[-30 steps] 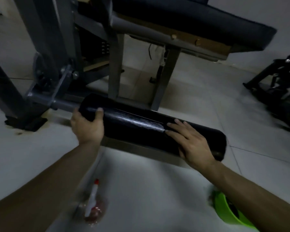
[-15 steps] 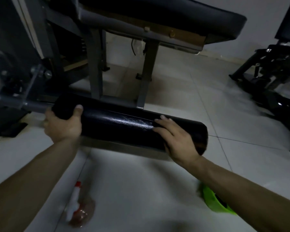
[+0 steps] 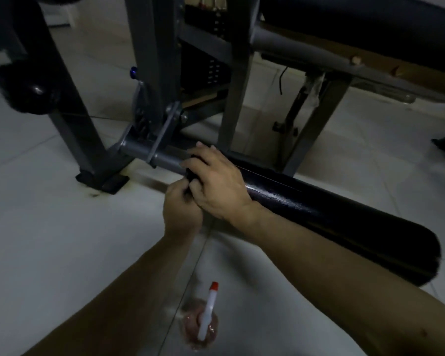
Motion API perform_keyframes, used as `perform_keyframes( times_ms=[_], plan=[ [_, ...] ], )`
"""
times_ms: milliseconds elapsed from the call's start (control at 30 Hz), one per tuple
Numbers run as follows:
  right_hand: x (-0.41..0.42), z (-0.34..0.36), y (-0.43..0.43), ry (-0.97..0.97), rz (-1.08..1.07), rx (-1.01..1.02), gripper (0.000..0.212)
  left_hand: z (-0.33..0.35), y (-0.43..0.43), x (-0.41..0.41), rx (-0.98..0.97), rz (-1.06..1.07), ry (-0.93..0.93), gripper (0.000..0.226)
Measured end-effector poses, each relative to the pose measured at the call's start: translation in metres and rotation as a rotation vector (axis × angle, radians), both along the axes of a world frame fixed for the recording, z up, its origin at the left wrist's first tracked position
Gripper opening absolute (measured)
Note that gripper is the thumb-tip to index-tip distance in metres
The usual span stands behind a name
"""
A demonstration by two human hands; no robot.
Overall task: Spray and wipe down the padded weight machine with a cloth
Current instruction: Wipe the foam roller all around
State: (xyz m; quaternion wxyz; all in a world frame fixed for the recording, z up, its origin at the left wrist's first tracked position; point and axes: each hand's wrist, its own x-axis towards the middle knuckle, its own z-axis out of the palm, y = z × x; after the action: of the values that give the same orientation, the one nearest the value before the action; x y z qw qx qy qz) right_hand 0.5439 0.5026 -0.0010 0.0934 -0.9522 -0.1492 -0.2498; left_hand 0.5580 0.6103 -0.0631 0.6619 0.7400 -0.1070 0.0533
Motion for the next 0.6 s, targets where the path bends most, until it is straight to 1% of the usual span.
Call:
perform_keyframes(
  times_ms=[100,133,200,300,400,433,533,600],
  plan=[
    [-0.004,0.007,-0.021,0.011,0.041,-0.057,0.029,-0.001,-0.002,0.012,0.041,0.018,0.030,0.018],
    [-0.008,0.009,-0.031,0.014,0.061,-0.079,0.028,-0.002,-0.003,0.014,0.065,0.016,0.048,0.023],
    [-0.023,0.010,-0.049,-0.001,0.064,-0.106,0.030,0.002,-0.007,0.011,0.039,0.037,0.094,0.041],
    [-0.059,0.006,-0.081,-0.039,0.014,-0.142,0.026,0.006,-0.016,-0.001,0.007,0.106,0.190,0.058],
    [-0.110,0.004,-0.131,-0.047,-0.056,-0.164,0.025,0.015,-0.035,-0.026,-0.055,0.130,0.274,0.101],
    [-0.128,0.004,-0.148,-0.048,-0.080,-0.175,0.027,0.015,-0.041,-0.032,-0.056,0.140,0.283,0.108],
    [-0.184,0.000,-0.201,-0.037,-0.167,-0.207,0.033,0.010,-0.056,-0.040,-0.027,0.212,0.313,0.117],
    [-0.226,-0.003,-0.234,-0.046,-0.254,-0.219,0.033,0.010,-0.067,-0.041,-0.030,0.275,0.313,0.121]
  ],
)
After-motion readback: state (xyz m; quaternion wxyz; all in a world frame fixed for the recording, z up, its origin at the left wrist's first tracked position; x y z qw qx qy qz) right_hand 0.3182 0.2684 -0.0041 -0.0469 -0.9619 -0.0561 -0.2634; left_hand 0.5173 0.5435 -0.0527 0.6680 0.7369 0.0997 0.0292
